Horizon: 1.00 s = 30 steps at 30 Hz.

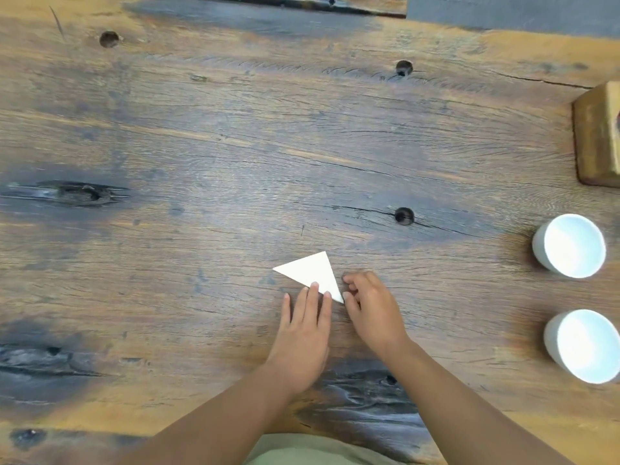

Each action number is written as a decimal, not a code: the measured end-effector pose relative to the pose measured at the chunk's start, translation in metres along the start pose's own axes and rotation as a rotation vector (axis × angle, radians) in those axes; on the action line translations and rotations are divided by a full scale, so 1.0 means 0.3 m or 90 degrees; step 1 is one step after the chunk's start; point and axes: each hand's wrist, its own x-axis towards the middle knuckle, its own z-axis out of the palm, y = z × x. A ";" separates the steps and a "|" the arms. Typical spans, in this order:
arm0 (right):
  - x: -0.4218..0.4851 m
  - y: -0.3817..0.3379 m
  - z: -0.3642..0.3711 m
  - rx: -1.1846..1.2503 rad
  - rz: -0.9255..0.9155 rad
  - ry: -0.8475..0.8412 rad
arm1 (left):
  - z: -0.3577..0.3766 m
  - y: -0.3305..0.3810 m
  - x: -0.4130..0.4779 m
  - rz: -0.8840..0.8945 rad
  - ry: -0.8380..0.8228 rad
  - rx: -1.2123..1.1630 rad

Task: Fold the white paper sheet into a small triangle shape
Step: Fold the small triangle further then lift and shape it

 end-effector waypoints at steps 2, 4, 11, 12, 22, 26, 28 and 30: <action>-0.004 -0.002 0.005 0.014 0.002 -0.005 | -0.001 0.017 0.009 -0.007 0.010 -0.019; -0.001 -0.004 0.010 0.019 0.012 -0.002 | 0.002 0.017 0.015 -0.010 0.026 -0.027; 0.028 -0.010 0.018 -0.045 0.043 0.010 | 0.015 -0.092 0.007 0.087 0.023 -0.004; 0.032 -0.010 0.017 -0.059 0.039 0.007 | 0.015 -0.108 0.003 0.103 0.020 0.007; 0.100 0.029 -0.032 -0.143 -0.013 0.008 | 0.000 -0.191 -0.021 0.114 0.025 0.064; 0.129 0.013 -0.042 -0.144 -0.001 0.029 | -0.004 -0.167 -0.004 0.103 0.051 0.027; 0.138 0.001 -0.039 -0.142 -0.004 0.053 | -0.022 -0.167 0.022 0.092 0.097 -0.009; 0.149 -0.010 -0.028 -0.155 -0.013 0.106 | -0.047 -0.173 0.061 0.069 0.141 -0.046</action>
